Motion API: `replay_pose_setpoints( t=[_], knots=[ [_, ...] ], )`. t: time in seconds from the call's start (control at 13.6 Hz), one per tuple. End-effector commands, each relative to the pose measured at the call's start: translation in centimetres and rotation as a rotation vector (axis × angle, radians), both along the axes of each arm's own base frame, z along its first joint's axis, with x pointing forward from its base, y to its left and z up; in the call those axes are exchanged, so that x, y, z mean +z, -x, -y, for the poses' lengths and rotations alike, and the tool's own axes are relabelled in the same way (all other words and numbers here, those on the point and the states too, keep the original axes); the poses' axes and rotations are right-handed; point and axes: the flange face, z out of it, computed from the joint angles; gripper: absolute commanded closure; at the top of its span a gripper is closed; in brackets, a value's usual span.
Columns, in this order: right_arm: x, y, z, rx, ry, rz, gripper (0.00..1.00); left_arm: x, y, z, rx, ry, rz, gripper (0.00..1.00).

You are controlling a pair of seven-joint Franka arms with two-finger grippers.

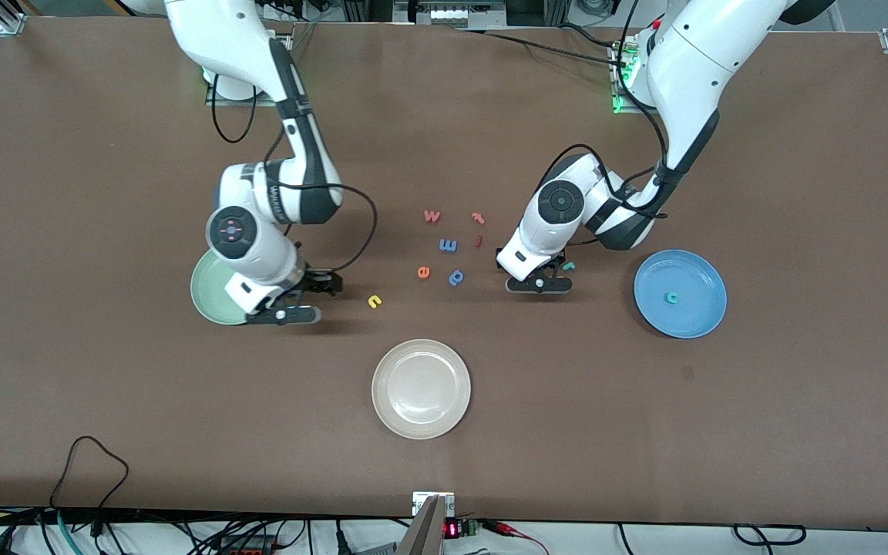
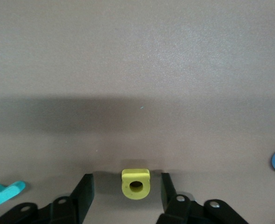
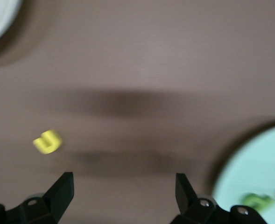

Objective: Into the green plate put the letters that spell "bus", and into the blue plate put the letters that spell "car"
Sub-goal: 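Carry the yellow letter over the blue plate while the right gripper reaches u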

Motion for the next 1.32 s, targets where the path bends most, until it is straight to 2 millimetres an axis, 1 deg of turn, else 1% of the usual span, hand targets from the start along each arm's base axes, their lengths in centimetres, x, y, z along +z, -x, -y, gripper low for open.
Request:
replay_pose_setpoints(
  t=[0.0, 0.07, 0.15, 0.22, 0.29, 0.37, 0.44, 0.59, 0.66, 0.81, 0.88, 0.96, 1.03, 1.1, 1.25],
  knots=[
    [-1.3, 0.1, -3.1, 0.113, -0.021, 0.01, 0.15, -0.6, 0.2, 0.2, 0.007, -0.007, 0.017, 0.45],
    [-1.9, 0.4, -4.2, 0.137, -0.021, 0.006, 0.19, -0.7, 0.2, 0.2, 0.006, -0.007, 0.016, 0.52],
    [-2.4, 0.6, -5.3, 0.153, -0.023, 0.004, 0.26, -0.7, 0.2, 0.2, 0.006, -0.008, 0.015, 0.66],
    [-2.9, 0.8, -6.3, 0.166, -0.026, 0.003, 0.32, -0.7, 0.2, 0.2, 0.008, -0.009, 0.013, 0.77],
    [-3.3, 0.6, -6.6, 0.17, -0.023, 0.005, 0.37, -0.6, 0.2, 0.2, 0.008, -0.01, 0.014, 0.83],
    [-3.7, 0.4, -6.6, 0.169, -0.018, 0.006, 0.38, -0.4, 0.0, -0.1, 0.012, -0.012, 0.015, 0.89],
    [-3.9, 0.1, -7.0, 0.171, -0.014, 0.013, 0.38, -0.1, -0.3, -0.3, 0.017, -0.014, 0.017, 0.92],
    [-4.8, -0.2, -7.5, 0.185, -0.008, 0.03, 0.4, 0.9, -0.9, -1.1, 0.025, -0.048, 0.004, 0.93],
    [-4.9, -0.4, -7.5, 0.182, -0.008, 0.046, 0.4, 2.2, -1.7, -1.8, 0.032, -0.076, 0.003, 0.93],
    [-5.3, -0.3, -7.9, 0.186, -0.012, 0.064, 0.4, 5.3, -4.1, -5.2, 0.063, -0.155, -0.036, 0.93],
    [-5.4, -0.2, -8.2, 0.189, -0.014, 0.063, 0.4, 6.3, -5.4, -7.7, 0.06, -0.184, -0.065, 0.92],
    [-5.4, -0.2, -8.2, 0.191, -0.014, 0.063, 0.4, 6.9, -6.6, -10.1, 0.047, -0.195, -0.085, 0.92],
    [-5.4, -0.2, -8.2, 0.191, -0.014, 0.063, 0.4, 7.7, -7.3, -12.1, 0.022, -0.2, -0.094, 0.92],
    [-5.4, -0.1, -8.2, 0.193, -0.015, 0.062, 0.4, 7.9, -7.9, -14.1, -0.008, -0.2, -0.105, 0.92],
    [-5.4, -0.1, -8.3, 0.191, -0.017, 0.065, 0.4, 7.9, -9.2, -18.9, -0.052, -0.192, -0.131, 0.92]
  ],
)
